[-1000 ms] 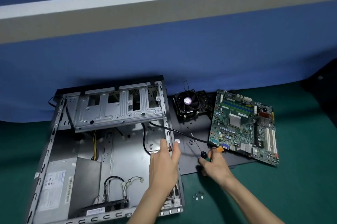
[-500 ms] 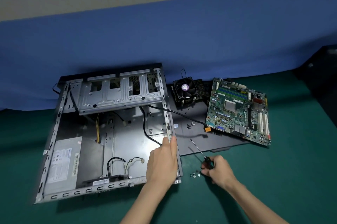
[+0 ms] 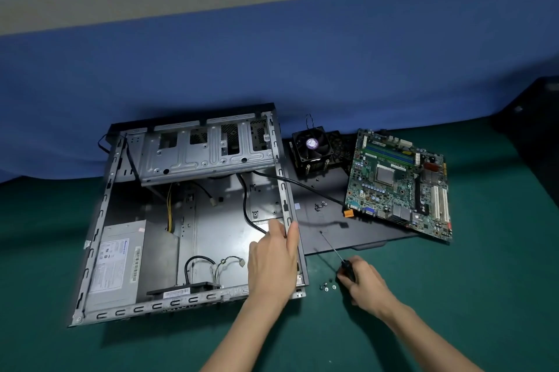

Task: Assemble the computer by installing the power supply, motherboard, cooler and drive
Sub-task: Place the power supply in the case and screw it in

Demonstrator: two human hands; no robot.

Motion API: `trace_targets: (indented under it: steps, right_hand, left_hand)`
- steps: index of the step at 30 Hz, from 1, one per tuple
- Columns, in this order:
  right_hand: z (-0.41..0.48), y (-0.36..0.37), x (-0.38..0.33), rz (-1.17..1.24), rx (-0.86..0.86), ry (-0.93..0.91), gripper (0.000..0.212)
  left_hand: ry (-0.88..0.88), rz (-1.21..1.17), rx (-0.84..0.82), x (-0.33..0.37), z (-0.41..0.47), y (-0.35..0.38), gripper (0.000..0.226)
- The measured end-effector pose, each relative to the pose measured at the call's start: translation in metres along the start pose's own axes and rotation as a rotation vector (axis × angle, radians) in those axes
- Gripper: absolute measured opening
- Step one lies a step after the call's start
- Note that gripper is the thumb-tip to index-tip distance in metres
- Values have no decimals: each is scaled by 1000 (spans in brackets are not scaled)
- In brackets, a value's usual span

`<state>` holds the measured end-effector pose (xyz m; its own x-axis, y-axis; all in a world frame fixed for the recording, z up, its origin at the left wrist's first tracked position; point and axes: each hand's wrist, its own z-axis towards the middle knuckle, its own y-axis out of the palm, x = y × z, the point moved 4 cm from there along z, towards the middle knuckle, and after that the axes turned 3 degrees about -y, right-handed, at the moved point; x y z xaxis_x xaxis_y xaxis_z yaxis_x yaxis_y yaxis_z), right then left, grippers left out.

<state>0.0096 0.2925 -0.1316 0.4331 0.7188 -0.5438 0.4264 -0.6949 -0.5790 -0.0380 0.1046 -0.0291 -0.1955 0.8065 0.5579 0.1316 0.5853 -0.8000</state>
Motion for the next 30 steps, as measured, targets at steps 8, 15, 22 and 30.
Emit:
trace_targets:
  steps: [8,15,22,30]
  right_hand:
    - [-36,-52,-71,721,-118,-208,16]
    - [-60,-44,-156,886,-236,-384,14]
    - [-86,17,-215,779,-189,-415,23]
    - [-110,140,-236,647,-21,-359,37]
  left_hand:
    - [339,-222,28,25,-26,-19,7]
    - [297,-273,231,13,-38,-72,5]
    - [233,-303,303,-56,-59,-120,7]
    - [269,-237,387,-183,-103,-146,8]
